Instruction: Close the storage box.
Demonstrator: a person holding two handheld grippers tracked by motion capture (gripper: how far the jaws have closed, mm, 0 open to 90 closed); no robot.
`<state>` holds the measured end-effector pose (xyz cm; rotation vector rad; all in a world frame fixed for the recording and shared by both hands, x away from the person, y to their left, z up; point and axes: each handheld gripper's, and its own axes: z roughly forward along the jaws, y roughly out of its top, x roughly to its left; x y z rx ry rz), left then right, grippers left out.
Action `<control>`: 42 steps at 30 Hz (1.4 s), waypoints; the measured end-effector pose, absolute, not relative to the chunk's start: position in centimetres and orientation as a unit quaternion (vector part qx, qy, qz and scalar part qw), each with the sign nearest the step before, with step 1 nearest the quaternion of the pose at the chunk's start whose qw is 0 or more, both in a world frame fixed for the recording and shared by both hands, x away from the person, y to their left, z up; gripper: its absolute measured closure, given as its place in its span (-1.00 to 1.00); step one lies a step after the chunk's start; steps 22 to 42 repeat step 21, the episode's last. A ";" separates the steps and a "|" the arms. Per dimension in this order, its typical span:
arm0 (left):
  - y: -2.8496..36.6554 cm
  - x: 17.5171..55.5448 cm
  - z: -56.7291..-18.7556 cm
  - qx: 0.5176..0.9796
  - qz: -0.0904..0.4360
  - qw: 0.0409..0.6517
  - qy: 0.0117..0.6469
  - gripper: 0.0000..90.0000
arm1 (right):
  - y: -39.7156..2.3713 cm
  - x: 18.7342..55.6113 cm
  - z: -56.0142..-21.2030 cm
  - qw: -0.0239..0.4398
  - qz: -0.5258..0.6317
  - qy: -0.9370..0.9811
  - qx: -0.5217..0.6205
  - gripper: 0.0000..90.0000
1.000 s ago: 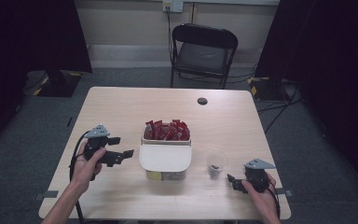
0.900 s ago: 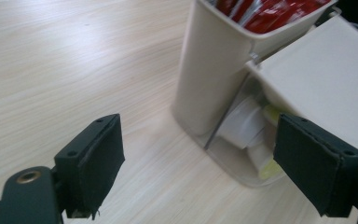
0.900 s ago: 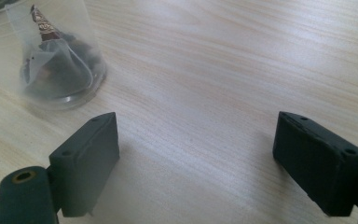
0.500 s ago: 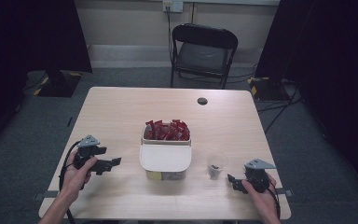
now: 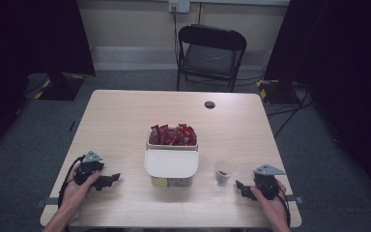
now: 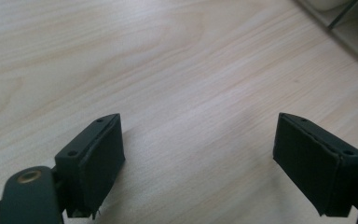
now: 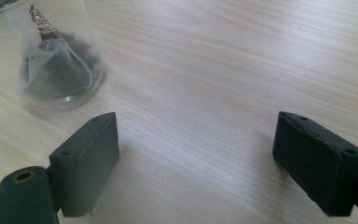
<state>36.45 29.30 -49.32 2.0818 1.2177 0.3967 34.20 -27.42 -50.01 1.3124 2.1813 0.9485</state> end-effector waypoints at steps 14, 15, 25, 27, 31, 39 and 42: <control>28.2 36.9 -50.3 0.801 0.194 0.337 0.456 -0.97 | -27.4 34.2 -50.0 0.211 0.340 0.784 0.474 -0.71; 28.2 36.9 -50.3 0.801 0.194 0.337 0.455 -0.98 | -27.4 34.2 -50.0 0.213 0.340 0.785 0.473 -0.71; 28.1 37.1 -50.3 0.801 0.191 0.334 0.458 -1.00 | -27.4 34.2 -50.0 0.212 0.340 0.784 0.474 -0.71; 28.1 37.1 -50.3 0.801 0.191 0.334 0.458 -1.00 | -27.4 34.2 -50.0 0.212 0.340 0.784 0.474 -0.71; 28.1 37.1 -50.3 0.801 0.191 0.334 0.458 -1.00 | -27.4 34.2 -50.0 0.212 0.340 0.784 0.474 -0.71; 28.1 37.1 -50.3 0.801 0.191 0.334 0.458 -1.00 | -27.4 34.2 -50.0 0.212 0.340 0.784 0.474 -0.71; 28.1 37.1 -50.3 0.801 0.191 0.334 0.458 -1.00 | -27.4 34.2 -50.0 0.212 0.340 0.784 0.474 -0.71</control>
